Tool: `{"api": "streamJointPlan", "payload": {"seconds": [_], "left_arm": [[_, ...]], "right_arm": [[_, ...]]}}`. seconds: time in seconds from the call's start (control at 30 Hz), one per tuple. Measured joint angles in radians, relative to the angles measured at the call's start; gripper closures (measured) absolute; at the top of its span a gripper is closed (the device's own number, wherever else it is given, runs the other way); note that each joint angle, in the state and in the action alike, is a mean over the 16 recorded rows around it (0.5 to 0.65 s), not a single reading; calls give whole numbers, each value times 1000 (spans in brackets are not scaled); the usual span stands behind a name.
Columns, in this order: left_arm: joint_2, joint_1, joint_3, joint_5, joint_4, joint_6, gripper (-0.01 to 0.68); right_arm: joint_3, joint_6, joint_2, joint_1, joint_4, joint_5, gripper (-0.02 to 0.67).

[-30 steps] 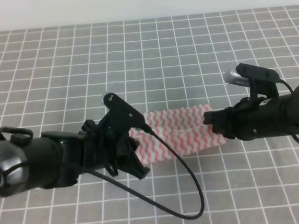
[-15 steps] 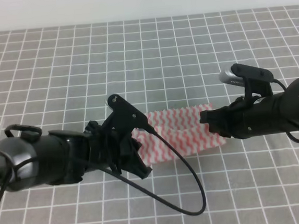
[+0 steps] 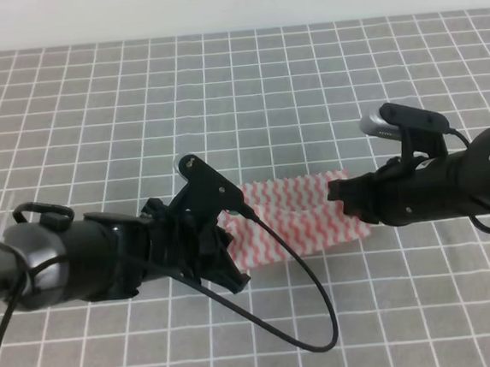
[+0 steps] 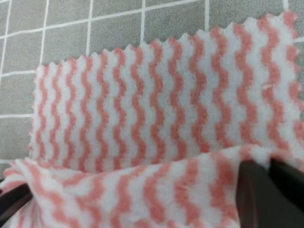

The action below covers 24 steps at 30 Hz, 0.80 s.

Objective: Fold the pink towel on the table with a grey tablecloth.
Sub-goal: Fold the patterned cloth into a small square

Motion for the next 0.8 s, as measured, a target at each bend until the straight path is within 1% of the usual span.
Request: {"api": "streamJointPlan", "payload": {"seconds": [0.33,0.8], "left_arm": [[5,0,-11,-2,0,1,676],[37,1,-63,-20,2,-1,677]], "right_arm": [[-20,0,22,-11,-3,6,663],[-45,-10,36,-42,-4,29,663]]}}
